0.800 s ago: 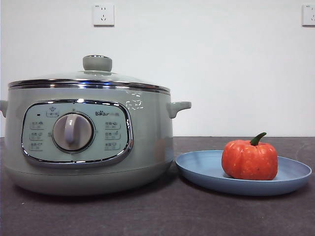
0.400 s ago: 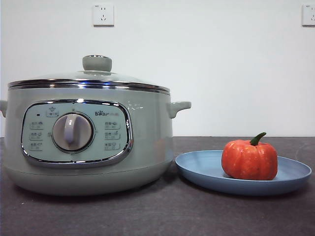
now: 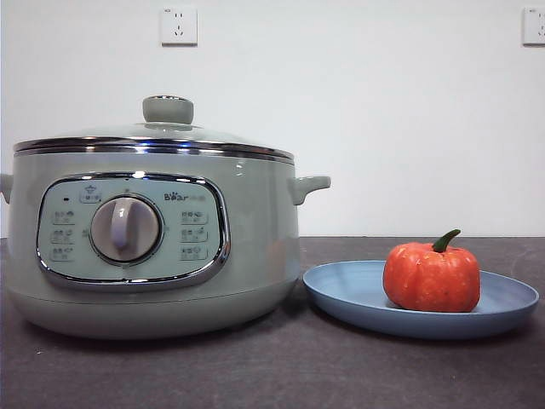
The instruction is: Take the pumpkin out from the steamer,put the pumpkin in the blue plate,close the lid
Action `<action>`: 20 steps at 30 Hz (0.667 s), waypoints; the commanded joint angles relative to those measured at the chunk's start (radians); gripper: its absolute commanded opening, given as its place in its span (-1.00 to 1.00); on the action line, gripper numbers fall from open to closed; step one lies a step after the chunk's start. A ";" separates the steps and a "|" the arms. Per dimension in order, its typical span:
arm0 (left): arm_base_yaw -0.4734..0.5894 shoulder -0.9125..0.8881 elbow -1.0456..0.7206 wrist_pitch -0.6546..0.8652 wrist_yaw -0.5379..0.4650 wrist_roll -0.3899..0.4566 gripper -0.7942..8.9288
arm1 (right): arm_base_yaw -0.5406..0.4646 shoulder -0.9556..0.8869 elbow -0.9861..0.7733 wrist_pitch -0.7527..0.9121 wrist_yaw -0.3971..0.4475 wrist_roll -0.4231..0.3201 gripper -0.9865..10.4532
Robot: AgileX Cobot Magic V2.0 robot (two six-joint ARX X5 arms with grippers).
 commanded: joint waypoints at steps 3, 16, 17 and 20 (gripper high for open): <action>0.002 -0.001 -0.015 0.002 -0.003 -0.006 -0.84 | -0.002 -0.002 -0.012 -0.003 -0.003 0.016 -0.82; 0.002 -0.001 -0.015 0.002 -0.003 -0.006 -0.84 | -0.002 0.004 -0.012 -0.004 -0.003 0.016 -0.82; 0.002 -0.001 -0.015 0.002 -0.003 -0.006 -0.84 | -0.002 0.004 -0.012 -0.004 -0.003 0.016 -0.82; 0.002 -0.001 -0.015 0.002 -0.003 -0.006 -0.84 | -0.002 0.004 -0.012 -0.004 -0.003 0.016 -0.82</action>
